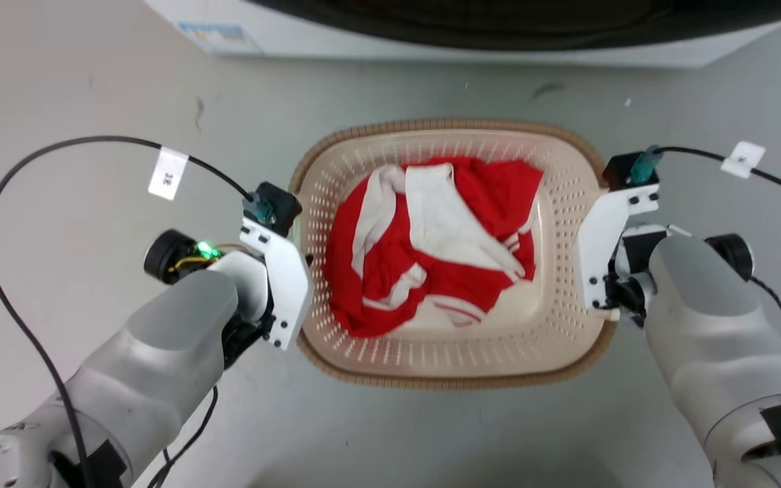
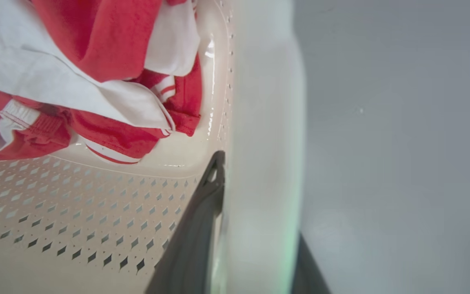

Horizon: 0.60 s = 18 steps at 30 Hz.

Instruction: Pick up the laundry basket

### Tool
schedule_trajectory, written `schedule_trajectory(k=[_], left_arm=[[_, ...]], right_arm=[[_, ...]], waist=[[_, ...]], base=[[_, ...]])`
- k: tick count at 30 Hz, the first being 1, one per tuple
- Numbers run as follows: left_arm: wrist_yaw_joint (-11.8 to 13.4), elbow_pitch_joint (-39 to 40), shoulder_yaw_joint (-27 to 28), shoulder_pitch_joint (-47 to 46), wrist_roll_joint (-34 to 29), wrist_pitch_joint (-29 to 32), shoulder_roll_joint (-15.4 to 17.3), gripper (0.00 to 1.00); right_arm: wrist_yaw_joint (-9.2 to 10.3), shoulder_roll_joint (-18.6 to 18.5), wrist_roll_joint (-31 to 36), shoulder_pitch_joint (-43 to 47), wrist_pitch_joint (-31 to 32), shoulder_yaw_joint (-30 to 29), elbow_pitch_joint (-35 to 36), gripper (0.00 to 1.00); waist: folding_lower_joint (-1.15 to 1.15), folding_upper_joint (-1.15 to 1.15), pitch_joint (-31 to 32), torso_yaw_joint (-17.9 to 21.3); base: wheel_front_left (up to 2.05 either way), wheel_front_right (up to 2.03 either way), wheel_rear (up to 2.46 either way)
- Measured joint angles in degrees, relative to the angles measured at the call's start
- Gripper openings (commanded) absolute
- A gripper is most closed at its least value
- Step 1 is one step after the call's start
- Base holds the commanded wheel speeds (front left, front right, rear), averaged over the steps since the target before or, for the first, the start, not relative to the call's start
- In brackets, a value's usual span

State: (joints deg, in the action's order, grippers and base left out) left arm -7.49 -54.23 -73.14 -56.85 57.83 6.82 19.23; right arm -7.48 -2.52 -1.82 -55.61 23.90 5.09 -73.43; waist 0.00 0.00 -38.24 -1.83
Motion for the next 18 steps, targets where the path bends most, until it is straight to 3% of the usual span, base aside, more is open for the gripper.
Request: schedule_trajectory(k=[18], left_arm=[[0.3, 14.5, -0.2, 5.6, 10.2, 24.6, 8.3, 0.00]], right_arm=[[0.36, -0.2, -17.6, 5.9, 21.1, 17.0, 4.5, 0.00]], waist=[[-0.01, 0.00, 21.6, 2.4]], base=[[0.00, 0.00, 0.00]])
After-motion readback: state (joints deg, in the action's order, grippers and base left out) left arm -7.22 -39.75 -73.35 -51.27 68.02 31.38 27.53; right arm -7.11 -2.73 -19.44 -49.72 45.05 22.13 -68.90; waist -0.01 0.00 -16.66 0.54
